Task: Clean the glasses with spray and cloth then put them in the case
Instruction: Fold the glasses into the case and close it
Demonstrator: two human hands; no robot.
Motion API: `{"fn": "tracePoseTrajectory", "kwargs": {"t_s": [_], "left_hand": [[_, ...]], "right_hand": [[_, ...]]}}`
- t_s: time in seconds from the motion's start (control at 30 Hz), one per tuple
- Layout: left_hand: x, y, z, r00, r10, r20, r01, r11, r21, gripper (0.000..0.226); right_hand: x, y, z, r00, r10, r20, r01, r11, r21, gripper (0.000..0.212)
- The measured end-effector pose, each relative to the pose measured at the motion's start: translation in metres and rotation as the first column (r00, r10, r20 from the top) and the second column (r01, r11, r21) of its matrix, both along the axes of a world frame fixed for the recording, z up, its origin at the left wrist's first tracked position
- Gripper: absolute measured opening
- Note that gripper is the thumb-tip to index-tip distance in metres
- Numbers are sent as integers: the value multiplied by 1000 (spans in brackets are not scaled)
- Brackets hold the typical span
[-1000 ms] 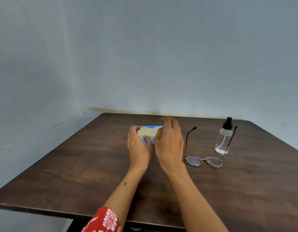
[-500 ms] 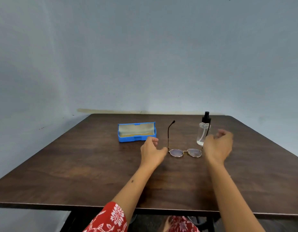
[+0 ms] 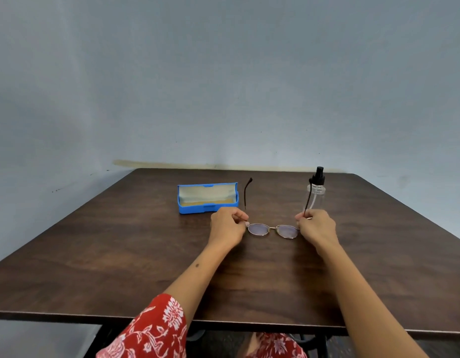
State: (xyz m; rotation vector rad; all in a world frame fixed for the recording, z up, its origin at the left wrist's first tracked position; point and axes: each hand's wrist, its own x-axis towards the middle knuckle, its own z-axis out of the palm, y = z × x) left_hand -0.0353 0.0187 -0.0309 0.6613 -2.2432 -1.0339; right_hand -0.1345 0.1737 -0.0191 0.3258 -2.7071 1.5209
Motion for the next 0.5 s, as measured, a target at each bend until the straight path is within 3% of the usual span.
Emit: {"fn": "tracePoseTrajectory", "kwargs": {"t_s": [0.2, 0.37, 0.5], "left_hand": [[7, -13, 0, 996, 78, -36, -76, 996, 39, 12], [11, -22, -2, 993, 45, -108, -36, 996, 82, 15], [12, -25, -9, 985, 47, -167, -35, 997, 73, 15]], "right_hand": [[-1, -11, -3, 990, 138, -40, -137, 990, 26, 24], [-6, -17, -3, 951, 301, -72, -298, 953, 57, 26], [-9, -18, -8, 933, 338, -123, -332, 941, 63, 30]]}}
